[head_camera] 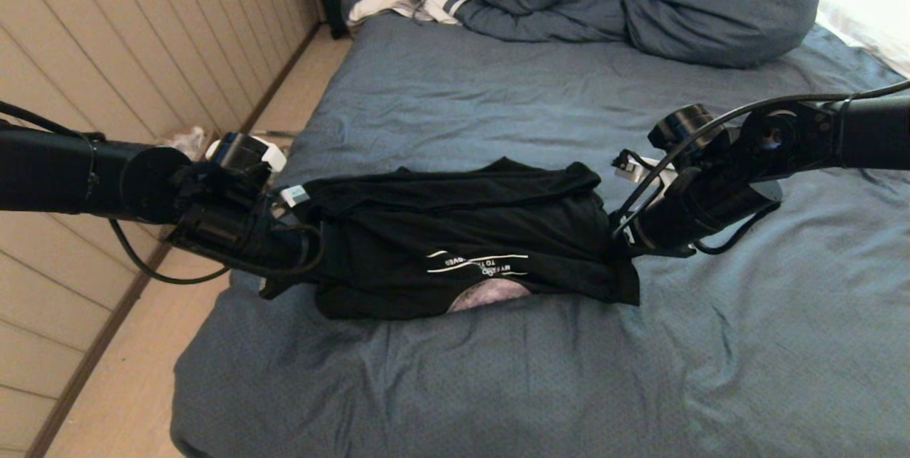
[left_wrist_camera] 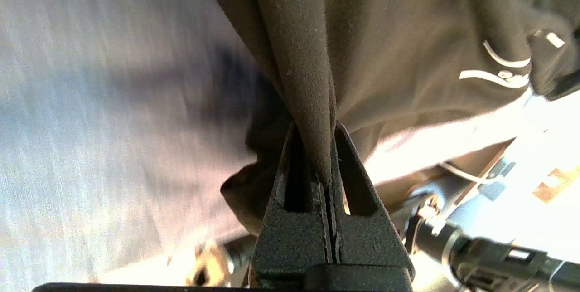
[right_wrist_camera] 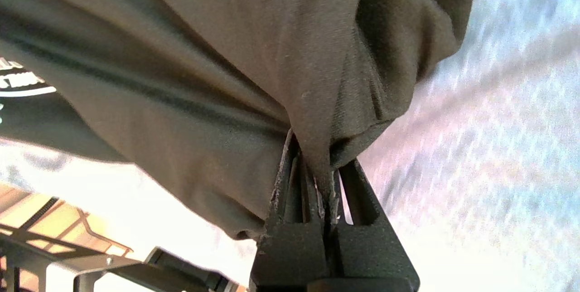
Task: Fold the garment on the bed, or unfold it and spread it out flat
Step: Fold the black T-shirt
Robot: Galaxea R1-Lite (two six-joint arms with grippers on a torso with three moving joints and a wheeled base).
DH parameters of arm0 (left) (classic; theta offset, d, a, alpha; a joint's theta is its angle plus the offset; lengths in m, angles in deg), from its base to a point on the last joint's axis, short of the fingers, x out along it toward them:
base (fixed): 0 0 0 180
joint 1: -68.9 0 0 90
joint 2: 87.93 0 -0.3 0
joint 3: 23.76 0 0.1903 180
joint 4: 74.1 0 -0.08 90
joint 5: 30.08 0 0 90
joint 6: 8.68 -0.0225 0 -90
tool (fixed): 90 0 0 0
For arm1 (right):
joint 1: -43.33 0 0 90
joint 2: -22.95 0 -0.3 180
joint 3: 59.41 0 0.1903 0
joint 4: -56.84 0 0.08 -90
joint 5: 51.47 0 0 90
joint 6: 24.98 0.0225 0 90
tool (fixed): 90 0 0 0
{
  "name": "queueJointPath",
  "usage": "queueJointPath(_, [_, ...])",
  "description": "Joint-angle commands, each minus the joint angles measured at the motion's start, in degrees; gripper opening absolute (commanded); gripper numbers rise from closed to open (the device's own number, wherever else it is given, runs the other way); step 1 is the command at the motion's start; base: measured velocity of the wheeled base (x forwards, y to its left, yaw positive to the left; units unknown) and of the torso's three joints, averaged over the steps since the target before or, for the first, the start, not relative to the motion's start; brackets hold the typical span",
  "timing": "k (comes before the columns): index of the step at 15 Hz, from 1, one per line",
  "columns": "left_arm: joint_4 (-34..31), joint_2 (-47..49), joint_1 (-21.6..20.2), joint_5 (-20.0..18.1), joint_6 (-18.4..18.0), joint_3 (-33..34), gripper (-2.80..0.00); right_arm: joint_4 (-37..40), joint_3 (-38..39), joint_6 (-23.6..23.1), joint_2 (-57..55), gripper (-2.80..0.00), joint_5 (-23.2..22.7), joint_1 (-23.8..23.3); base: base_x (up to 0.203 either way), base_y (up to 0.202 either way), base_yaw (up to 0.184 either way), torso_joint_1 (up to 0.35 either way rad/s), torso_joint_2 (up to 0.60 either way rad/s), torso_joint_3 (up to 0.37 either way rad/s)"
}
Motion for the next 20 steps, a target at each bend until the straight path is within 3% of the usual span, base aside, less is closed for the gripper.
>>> queueJointPath(1, [-1.60,-2.15,0.41,0.21,0.01,0.48,-2.80,0.29,2.21,-0.03,2.61,-2.80,-0.13,0.06,0.000,0.000,0.000,0.000,0.00,0.000])
queueJointPath(11, [-19.17,-9.81,0.71,0.02,-9.94,2.12,-2.80,0.38,11.83,-3.79,8.57,-2.80,-0.05,0.20,0.000,0.000,0.000,0.000,0.00,0.000])
queueJointPath(16, [-19.48,-11.14,3.86,-0.62,-10.04,6.35,-2.80,0.25,17.84,-5.10,11.59,-2.80,-0.07,0.05,0.000,0.000,0.000,0.000,0.00,0.000])
queueJointPath(20, [-19.17,-11.70,4.04,-0.73,-9.84,8.34,-2.80,-0.14,22.93,-5.48,14.21,-2.80,-0.14,0.04,0.000,0.000,0.000,0.000,0.00,0.000])
